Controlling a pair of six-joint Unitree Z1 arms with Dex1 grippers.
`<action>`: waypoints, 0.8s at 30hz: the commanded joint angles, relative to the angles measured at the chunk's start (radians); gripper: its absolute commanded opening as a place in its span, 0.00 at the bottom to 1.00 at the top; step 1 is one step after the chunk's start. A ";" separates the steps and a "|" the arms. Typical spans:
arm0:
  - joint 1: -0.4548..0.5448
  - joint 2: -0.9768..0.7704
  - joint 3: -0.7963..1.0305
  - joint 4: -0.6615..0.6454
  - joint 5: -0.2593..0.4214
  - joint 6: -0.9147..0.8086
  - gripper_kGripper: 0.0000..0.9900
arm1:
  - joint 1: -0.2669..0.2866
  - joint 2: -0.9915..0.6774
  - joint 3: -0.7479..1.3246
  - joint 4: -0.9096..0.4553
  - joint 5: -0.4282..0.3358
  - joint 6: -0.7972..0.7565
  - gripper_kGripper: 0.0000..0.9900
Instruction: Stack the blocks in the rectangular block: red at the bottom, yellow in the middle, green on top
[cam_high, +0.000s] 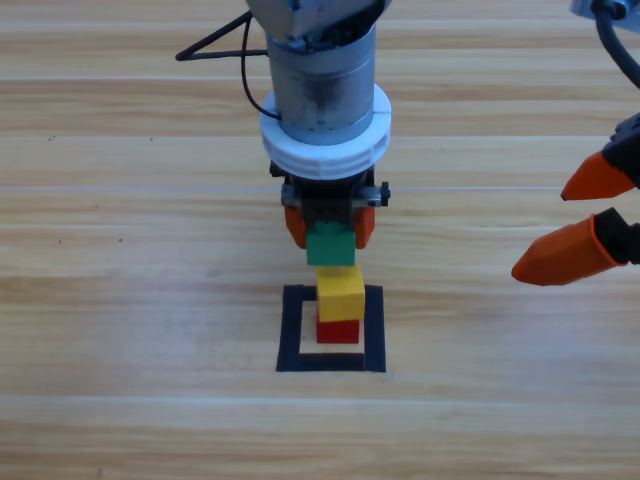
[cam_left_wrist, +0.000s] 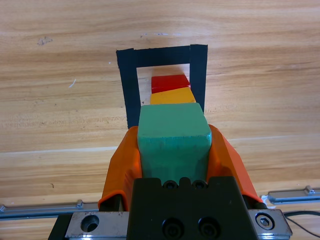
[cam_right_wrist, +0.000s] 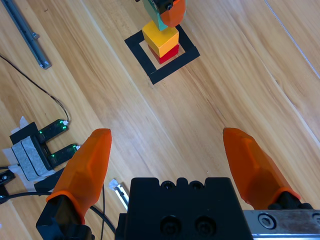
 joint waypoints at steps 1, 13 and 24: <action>-0.016 0.063 -0.005 0.007 -0.010 0.015 0.08 | 0.017 0.029 0.010 0.016 -0.009 -0.013 0.99; -0.016 0.076 -0.014 0.007 -0.011 0.019 0.08 | 0.017 0.033 0.010 0.016 -0.012 -0.016 0.99; -0.019 0.062 -0.005 0.007 -0.016 -0.007 0.08 | 0.017 0.035 0.010 0.016 -0.014 -0.016 0.99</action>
